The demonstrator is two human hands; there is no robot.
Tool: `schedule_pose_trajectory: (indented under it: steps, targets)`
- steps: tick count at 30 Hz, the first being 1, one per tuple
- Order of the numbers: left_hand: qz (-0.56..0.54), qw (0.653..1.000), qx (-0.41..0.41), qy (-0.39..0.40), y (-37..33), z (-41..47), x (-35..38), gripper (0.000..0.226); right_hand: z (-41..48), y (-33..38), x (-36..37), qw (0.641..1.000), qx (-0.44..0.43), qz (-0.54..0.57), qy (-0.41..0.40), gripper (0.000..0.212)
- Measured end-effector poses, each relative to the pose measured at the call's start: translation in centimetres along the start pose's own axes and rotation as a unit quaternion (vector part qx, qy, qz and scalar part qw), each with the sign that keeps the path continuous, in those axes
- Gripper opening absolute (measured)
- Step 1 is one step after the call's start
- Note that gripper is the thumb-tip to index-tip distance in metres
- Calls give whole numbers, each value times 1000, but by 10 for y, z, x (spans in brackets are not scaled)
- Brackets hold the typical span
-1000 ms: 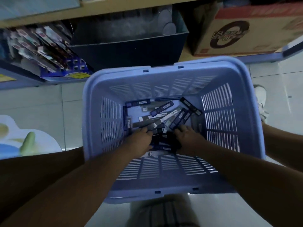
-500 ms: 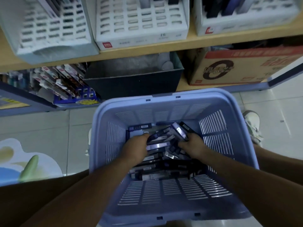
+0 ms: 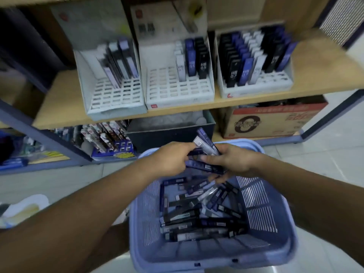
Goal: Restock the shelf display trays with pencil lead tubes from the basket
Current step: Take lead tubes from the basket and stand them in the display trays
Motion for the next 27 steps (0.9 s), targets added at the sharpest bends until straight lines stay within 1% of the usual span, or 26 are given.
schedule_pose_trajectory:
  steps: [3,5,6,7,8,10,11,12,13,15,17,20,21,24,25,27]
  targets:
    - [-37,998,5,-44,-8,-13,-34,27,-22,34,1,998,-41,-21,-36,15]
    - [-97,992,-1,-80,-13,-21,-56,22,-34,52,-2,996,-60,0,-61,15]
    - [-149,984,-4,-100,-15,-25,-68,19,-39,60,-4,995,-67,13,-69,16]
    - [-224,967,-10,-120,-17,-30,-80,19,-45,68,-4,994,-73,25,-75,14]
    - [-315,939,-22,-138,-19,-35,-91,19,-50,75,-5,993,-81,37,-80,11]
    - [-474,866,-56,-151,-23,-45,-108,11,-59,91,-7,989,-103,58,-88,9]
    - [-513,842,-74,-153,-26,-49,-115,11,-64,98,-8,987,-113,65,-91,10]
    - [-530,828,-91,-158,-29,-51,-121,15,-68,106,-8,986,-122,72,-91,11]
    - [-534,823,-99,-166,-30,-52,-125,22,-72,113,-8,984,-130,80,-90,12]
    - [-536,819,-103,-180,-35,-49,-131,31,-75,126,-7,981,-147,103,-79,14]
    - [-554,809,-101,-166,-40,-45,-132,34,-75,134,-7,973,-171,139,-76,13]
    - [-591,790,-80,-141,-42,-40,-133,38,-67,139,-10,957,-196,189,-97,14]
    - [-586,796,-72,-136,-41,-38,-133,37,-63,140,-10,956,-198,191,-103,14]
    - [-518,844,-57,-128,-38,-35,-134,25,-53,140,-8,963,-193,158,-105,13]
    - [-502,854,-57,-124,-37,-34,-134,22,-51,141,-7,965,-190,148,-104,13]
    - [-489,863,-60,-113,-34,-35,-137,18,-50,144,-10,966,-186,144,-104,14]
Point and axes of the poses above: each hand's wrist, its own z-axis towards the middle knuckle, its own x-axis out of the palm, y = z × x, the point moved 5 cm from there along z, towards the middle knuckle, and after that the axes turned 2 degrees about x, right-handed, at the moved point
